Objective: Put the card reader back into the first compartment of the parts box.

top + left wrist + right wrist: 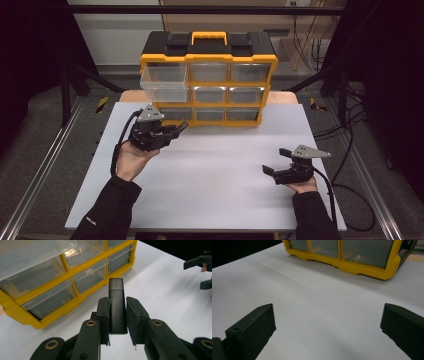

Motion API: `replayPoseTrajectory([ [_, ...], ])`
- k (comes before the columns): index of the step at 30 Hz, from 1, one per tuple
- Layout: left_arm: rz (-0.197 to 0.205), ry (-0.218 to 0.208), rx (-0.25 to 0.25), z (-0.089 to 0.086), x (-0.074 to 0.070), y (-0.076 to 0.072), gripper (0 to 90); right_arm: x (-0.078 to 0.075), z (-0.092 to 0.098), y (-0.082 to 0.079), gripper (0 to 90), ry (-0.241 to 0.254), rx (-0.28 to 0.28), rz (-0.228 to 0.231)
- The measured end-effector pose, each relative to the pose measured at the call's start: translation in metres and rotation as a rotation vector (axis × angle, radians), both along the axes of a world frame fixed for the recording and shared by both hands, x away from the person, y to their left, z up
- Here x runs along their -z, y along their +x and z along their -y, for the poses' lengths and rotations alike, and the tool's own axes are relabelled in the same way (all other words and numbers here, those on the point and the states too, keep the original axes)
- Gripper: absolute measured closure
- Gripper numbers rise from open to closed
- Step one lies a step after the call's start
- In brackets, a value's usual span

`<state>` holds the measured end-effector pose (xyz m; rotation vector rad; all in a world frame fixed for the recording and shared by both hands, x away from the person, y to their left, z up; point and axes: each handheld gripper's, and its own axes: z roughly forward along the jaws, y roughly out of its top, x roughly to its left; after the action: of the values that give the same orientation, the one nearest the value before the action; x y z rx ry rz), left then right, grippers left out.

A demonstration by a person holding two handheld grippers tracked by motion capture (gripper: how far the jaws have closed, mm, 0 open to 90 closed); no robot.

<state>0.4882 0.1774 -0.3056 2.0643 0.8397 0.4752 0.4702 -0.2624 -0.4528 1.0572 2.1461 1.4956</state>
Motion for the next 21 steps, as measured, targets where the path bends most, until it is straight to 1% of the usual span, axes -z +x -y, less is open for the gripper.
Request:
replayPoseTrajectory([
  [7, 0.004, -0.007, -0.005, -0.005, -0.006, 0.0, 72.4, 0.0, 0.0, 0.0, 0.1, 0.0, -0.001, -0.001],
  [13, 0.0, -0.014, 0.0, -0.008, -0.011, 0.002, 72.4, 0.0, 0.0, 0.0, 0.2, -0.002, -0.001, 0.0],
  [21, 0.01, -0.017, -0.001, -0.012, -0.018, 0.001, 72.4, 0.0, 0.001, 0.0, 0.1, -0.002, 0.0, 0.004],
])
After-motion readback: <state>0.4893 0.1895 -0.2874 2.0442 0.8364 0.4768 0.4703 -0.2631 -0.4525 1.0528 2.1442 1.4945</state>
